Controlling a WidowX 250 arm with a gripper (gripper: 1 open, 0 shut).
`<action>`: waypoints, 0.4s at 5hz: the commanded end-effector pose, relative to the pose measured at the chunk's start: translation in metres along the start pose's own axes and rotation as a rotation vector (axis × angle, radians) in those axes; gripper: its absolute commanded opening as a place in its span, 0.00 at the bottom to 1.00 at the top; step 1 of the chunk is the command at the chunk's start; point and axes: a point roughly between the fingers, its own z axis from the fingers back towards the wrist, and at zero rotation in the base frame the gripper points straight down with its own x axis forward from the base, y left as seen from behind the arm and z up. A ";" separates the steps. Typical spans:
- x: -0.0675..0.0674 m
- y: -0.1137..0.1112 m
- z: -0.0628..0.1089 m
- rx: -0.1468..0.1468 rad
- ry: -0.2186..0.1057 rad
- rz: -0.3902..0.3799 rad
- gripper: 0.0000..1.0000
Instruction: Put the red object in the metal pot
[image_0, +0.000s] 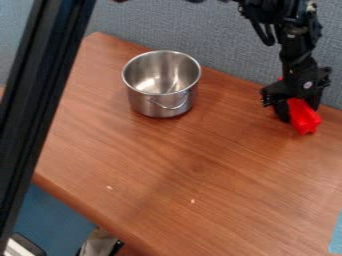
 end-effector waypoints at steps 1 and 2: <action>0.010 0.017 -0.003 0.022 -0.023 -0.099 0.00; 0.005 0.013 0.014 0.007 -0.014 -0.080 0.00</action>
